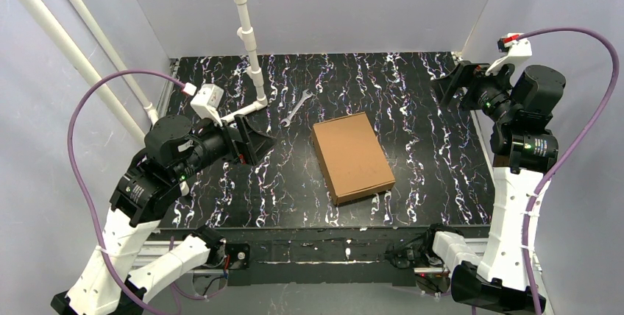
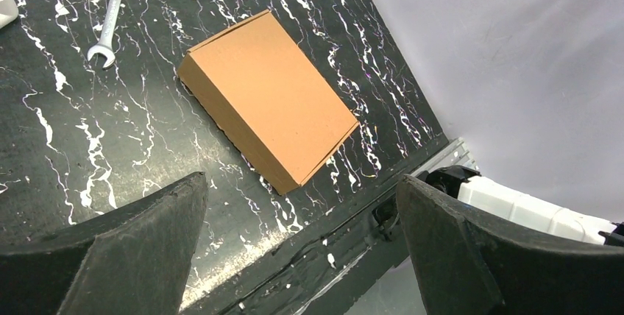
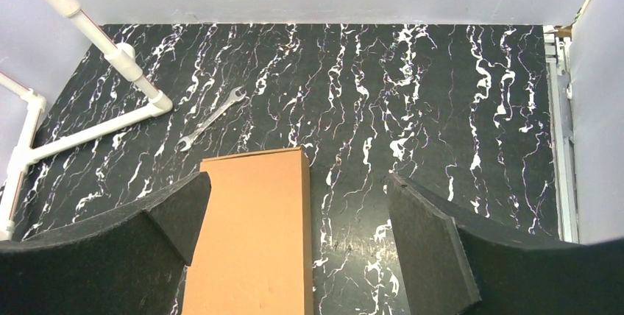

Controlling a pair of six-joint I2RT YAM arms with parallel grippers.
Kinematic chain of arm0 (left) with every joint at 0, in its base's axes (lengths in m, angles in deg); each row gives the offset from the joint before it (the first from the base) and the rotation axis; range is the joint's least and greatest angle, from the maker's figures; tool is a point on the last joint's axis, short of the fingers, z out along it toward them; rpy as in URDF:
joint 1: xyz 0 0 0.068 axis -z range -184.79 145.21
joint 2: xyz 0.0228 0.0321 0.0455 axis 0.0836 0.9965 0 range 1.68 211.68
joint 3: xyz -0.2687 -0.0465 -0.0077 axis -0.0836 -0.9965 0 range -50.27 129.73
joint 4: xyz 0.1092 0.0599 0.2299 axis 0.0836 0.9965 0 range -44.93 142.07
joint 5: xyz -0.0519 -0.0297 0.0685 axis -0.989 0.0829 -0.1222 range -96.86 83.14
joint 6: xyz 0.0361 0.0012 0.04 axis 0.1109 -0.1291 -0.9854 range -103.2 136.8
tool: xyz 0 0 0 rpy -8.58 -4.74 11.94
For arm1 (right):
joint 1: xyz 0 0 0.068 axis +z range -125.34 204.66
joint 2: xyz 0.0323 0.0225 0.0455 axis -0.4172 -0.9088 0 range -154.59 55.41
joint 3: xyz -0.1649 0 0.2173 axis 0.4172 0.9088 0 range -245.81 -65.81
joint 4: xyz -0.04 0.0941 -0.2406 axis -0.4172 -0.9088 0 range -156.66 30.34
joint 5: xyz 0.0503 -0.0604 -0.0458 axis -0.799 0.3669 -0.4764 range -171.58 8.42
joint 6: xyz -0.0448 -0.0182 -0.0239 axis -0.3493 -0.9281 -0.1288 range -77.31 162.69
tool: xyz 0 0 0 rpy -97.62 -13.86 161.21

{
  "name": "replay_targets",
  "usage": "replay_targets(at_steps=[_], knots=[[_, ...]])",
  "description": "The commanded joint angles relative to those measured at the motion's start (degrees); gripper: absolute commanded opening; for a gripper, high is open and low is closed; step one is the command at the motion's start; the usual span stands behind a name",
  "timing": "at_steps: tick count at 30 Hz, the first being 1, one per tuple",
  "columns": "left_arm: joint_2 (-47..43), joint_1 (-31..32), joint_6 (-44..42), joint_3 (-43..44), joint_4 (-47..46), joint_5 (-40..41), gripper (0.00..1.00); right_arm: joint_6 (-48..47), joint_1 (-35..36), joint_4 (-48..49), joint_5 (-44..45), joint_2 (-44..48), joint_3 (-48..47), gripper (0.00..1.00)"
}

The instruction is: Fold the paper box

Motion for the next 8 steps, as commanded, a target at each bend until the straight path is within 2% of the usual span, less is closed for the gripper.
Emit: replay_targets(at_steps=[1, 8], knots=[[-0.64, -0.21, -1.09, -0.64, -0.80, 0.76, 0.98, 0.78, -0.39, 3.16, 0.04, -0.03, 0.66, 0.98], [-1.42, -0.21, -0.91, -1.47, -1.00, 0.92, 0.98, 0.67, -0.49, 3.31, -0.91, -0.16, 1.09, 0.98]])
